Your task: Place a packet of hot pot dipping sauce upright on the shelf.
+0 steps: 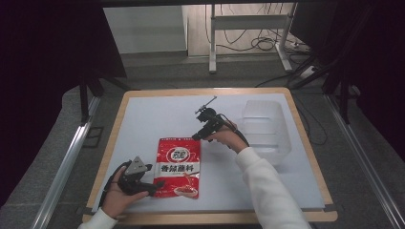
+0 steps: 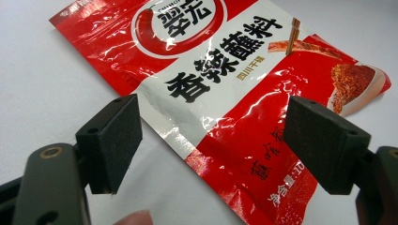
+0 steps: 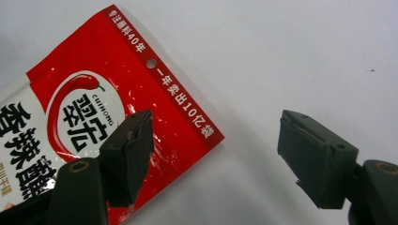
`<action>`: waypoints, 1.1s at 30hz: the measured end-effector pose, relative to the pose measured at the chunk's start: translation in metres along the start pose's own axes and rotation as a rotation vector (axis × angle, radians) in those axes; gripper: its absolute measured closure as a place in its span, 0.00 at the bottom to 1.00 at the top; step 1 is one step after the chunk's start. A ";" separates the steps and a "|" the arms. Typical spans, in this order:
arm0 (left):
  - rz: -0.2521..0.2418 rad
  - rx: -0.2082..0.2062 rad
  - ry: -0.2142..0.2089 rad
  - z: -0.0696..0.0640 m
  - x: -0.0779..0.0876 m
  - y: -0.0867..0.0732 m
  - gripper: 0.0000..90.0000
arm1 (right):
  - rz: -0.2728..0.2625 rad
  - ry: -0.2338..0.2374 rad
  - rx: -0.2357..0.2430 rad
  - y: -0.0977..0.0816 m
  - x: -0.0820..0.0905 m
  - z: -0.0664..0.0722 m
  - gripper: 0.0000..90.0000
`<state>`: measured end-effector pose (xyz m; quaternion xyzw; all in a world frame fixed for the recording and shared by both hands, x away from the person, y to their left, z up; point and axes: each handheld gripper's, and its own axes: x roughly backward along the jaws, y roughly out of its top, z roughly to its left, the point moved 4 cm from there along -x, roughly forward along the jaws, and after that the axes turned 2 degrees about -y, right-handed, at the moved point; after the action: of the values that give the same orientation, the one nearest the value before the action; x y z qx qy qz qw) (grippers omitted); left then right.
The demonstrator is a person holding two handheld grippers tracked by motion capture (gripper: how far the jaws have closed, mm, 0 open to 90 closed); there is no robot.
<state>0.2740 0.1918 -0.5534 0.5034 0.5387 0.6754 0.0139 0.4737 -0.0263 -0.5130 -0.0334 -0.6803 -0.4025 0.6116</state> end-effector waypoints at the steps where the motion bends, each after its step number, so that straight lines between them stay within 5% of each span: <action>1: 0.000 0.000 0.000 0.000 0.000 0.000 0.22 | 0.002 0.000 0.000 0.001 -0.001 -0.001 0.31; 18: 0.001 -0.008 -0.001 0.000 0.000 -0.001 0.22 | 0.077 0.098 -0.057 -0.002 -0.029 -0.006 0.46; 25: 0.002 -0.007 -0.002 0.000 0.000 -0.001 0.22 | 0.081 0.161 -0.054 -0.005 -0.029 -0.002 0.67; 27: 0.002 -0.008 -0.002 0.000 0.000 -0.001 0.22 | 0.076 0.165 -0.040 -0.006 -0.027 0.001 0.81; 33: 0.000 -0.001 0.000 0.001 0.001 -0.001 0.22 | 0.069 0.116 0.031 -0.008 -0.022 0.004 0.98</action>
<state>0.2740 0.1932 -0.5538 0.5034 0.5382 0.6758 0.0142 0.4713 -0.0191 -0.5360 -0.0237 -0.6484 -0.3718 0.6639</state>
